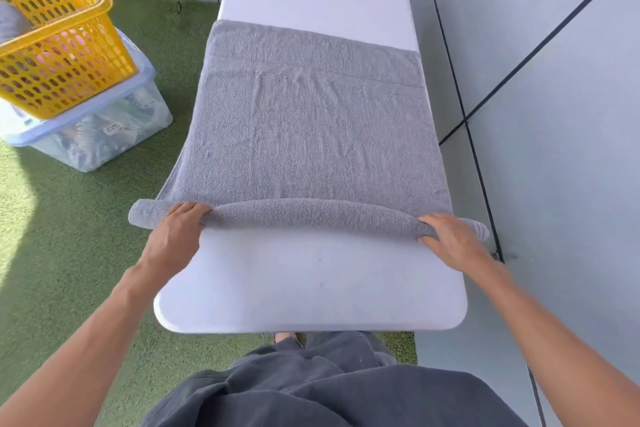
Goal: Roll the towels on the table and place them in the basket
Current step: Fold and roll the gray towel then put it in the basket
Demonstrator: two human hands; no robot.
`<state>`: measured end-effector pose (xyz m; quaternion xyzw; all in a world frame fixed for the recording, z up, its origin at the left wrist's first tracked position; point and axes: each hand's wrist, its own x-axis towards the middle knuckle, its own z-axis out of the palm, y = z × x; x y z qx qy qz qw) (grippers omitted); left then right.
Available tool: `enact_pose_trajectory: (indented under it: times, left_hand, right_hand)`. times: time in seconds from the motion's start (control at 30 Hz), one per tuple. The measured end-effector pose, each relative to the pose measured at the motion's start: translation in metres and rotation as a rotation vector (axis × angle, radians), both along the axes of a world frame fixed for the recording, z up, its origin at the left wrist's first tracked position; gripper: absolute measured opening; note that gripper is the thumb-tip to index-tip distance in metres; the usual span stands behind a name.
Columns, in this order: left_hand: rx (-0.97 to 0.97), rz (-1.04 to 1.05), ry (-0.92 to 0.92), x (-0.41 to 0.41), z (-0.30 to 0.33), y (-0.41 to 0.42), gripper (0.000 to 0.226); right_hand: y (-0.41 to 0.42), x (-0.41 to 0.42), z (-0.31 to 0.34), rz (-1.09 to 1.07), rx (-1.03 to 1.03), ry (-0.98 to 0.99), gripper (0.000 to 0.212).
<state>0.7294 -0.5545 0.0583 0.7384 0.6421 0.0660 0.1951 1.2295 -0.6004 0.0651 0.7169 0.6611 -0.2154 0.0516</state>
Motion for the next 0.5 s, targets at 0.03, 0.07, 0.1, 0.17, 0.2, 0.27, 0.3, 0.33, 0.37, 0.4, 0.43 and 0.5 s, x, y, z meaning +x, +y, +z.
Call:
enact_pose_trajectory:
  times: [0.03, 0.07, 0.1, 0.17, 0.2, 0.27, 0.3, 0.33, 0.37, 0.4, 0.43, 0.5]
  left_hand:
    - [-0.070, -0.010, -0.021, -0.005, 0.003, 0.004, 0.035]
    - [-0.153, -0.009, -0.050, -0.009, 0.006, 0.009, 0.035]
    - [-0.237, 0.020, -0.086, -0.013, 0.010, 0.013, 0.035]
    - [-0.307, 0.114, -0.168, -0.014, 0.016, 0.016, 0.032]
    - [-0.225, 0.130, -0.174, -0.013, 0.017, 0.015, 0.031]
    - [0.092, 0.074, -0.037, -0.009, 0.015, 0.006, 0.028]
    - [0.204, 0.050, 0.018, -0.006, 0.011, -0.001, 0.027]
    - [0.258, 0.041, 0.041, -0.002, 0.009, -0.008, 0.026]
    - [0.269, 0.031, 0.051, 0.000, 0.005, -0.014, 0.030]
    - [0.263, 0.015, 0.071, 0.002, 0.000, -0.019, 0.036]
    - [0.244, -0.003, 0.099, 0.003, -0.004, -0.023, 0.045]
    - [0.210, -0.036, 0.138, 0.004, -0.011, -0.027, 0.057]
  right_hand:
    - [0.001, 0.006, 0.003, -0.006, -0.085, 0.027, 0.035]
    - [0.003, 0.010, 0.009, -0.024, -0.176, 0.084, 0.032]
    - [0.006, 0.013, 0.015, -0.063, -0.260, 0.173, 0.029]
    - [0.008, 0.011, 0.022, -0.169, -0.322, 0.340, 0.027]
    - [0.007, 0.007, 0.023, -0.234, -0.266, 0.379, 0.030]
    - [0.000, -0.003, 0.013, -0.308, 0.037, 0.336, 0.038]
    - [-0.006, -0.009, 0.006, -0.285, 0.211, 0.276, 0.038]
    - [-0.014, -0.016, 0.000, -0.231, 0.342, 0.201, 0.036]
    - [-0.022, -0.021, -0.008, -0.169, 0.418, 0.119, 0.033]
    - [-0.030, -0.026, -0.013, -0.113, 0.444, 0.043, 0.032]
    - [-0.036, -0.029, -0.016, -0.079, 0.433, -0.012, 0.034]
    - [-0.044, -0.033, -0.023, -0.058, 0.383, -0.069, 0.047]
